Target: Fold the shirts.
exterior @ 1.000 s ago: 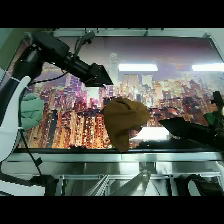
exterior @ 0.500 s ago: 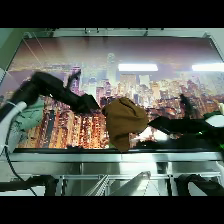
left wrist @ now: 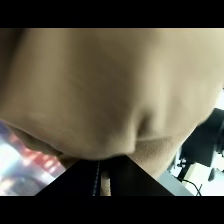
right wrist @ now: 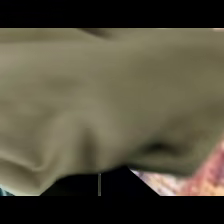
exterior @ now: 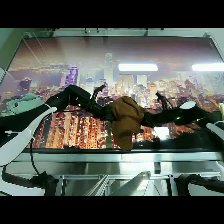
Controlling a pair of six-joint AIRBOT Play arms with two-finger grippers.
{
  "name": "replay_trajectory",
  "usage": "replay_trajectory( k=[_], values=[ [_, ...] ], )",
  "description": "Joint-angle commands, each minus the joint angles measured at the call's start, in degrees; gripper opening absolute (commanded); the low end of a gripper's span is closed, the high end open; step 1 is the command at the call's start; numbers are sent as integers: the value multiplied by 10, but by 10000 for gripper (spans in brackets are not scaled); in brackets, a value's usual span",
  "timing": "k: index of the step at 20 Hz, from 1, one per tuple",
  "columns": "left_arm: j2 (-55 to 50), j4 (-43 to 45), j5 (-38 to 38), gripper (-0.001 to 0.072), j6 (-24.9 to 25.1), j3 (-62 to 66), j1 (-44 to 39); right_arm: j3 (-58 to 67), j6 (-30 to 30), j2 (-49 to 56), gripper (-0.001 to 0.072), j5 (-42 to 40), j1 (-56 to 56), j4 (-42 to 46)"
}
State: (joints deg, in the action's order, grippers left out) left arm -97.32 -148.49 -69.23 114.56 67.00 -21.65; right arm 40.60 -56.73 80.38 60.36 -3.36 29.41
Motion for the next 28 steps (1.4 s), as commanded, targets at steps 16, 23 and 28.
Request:
replay_trajectory(
  k=[16,23,28],
  values=[
    [306,115,-174,315,-82,226,68,178,-33,-462,15,79,135,-56],
    [179,135,-51,647,-46,22,38,-5,-33,-259,17,-18,77,57],
    [103,70,-68,648,-34,-42,66,-12,-28,-88,462,-3,120,139]
  ],
)
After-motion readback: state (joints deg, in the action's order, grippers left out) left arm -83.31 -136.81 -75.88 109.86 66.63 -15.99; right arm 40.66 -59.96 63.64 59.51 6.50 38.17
